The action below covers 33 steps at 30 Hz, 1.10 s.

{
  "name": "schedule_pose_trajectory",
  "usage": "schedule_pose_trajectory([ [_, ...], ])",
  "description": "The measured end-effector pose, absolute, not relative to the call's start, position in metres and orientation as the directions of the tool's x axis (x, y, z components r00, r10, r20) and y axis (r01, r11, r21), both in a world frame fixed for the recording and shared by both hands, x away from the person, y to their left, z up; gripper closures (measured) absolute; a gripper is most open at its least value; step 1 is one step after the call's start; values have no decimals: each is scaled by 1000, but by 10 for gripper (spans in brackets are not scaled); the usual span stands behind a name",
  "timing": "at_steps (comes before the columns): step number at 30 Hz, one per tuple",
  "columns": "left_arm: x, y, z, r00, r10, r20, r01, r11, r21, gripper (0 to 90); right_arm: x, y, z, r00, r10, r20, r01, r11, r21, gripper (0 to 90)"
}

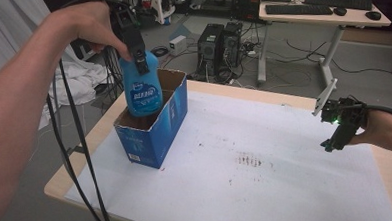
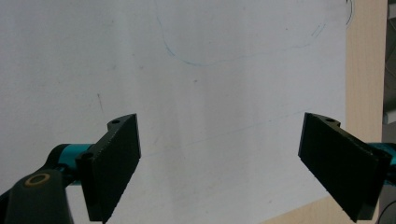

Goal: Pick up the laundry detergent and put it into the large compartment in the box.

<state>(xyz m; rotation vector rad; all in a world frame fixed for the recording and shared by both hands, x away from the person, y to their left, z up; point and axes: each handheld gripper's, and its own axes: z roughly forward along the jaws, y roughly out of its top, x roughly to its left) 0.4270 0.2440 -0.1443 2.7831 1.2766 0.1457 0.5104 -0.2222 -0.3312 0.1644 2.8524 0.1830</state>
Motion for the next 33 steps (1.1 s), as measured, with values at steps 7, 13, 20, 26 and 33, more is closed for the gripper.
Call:
schedule_pose_trajectory([
  [7,427,244,-164,676,735,51,730,-677,95,380,511,-221,-332,-957,121,-264,89,987,132,121],
  [13,428,244,-186,678,733,41,729,-679,88,380,510,-219,-332,-956,121,-266,89,987,130,121],
  [20,430,245,-208,683,730,28,727,-682,75,380,510,-218,-333,-957,109,-268,77,989,124,121],
  [26,430,247,-228,697,717,19,715,-696,69,380,510,-216,-334,-958,109,-265,80,990,118,121],
  [33,430,248,-246,708,706,20,704,-707,65,380,510,-214,-336,-960,104,-262,76,990,115,121],
])
